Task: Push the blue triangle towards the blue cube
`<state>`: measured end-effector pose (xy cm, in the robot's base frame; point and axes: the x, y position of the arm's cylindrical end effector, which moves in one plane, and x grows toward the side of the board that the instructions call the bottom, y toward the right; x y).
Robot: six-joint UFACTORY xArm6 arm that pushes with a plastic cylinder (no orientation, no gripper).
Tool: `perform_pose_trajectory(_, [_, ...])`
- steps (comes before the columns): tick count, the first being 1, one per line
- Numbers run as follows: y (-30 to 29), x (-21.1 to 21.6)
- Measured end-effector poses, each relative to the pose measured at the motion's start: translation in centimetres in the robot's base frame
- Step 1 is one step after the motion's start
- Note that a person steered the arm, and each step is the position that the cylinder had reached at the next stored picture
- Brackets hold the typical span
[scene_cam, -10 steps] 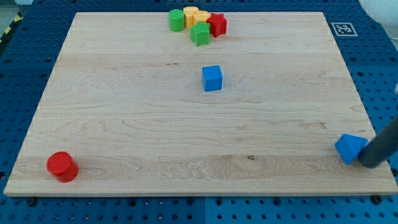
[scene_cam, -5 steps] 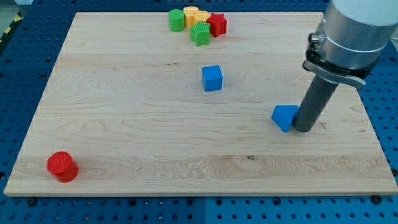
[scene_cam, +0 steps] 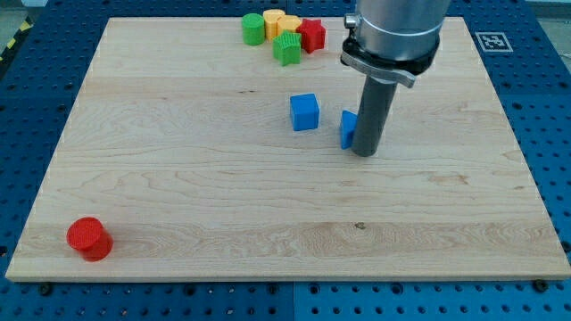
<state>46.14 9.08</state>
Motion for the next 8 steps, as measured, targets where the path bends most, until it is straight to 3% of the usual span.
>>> perform_pose_trajectory(3, [-6.5,-4.9])
perform_pose_trajectory(5, [-6.5,-4.2])
perform_pose_trajectory(6, [-6.4,-1.7])
perform_pose_trajectory(8, [-8.7,12.5])
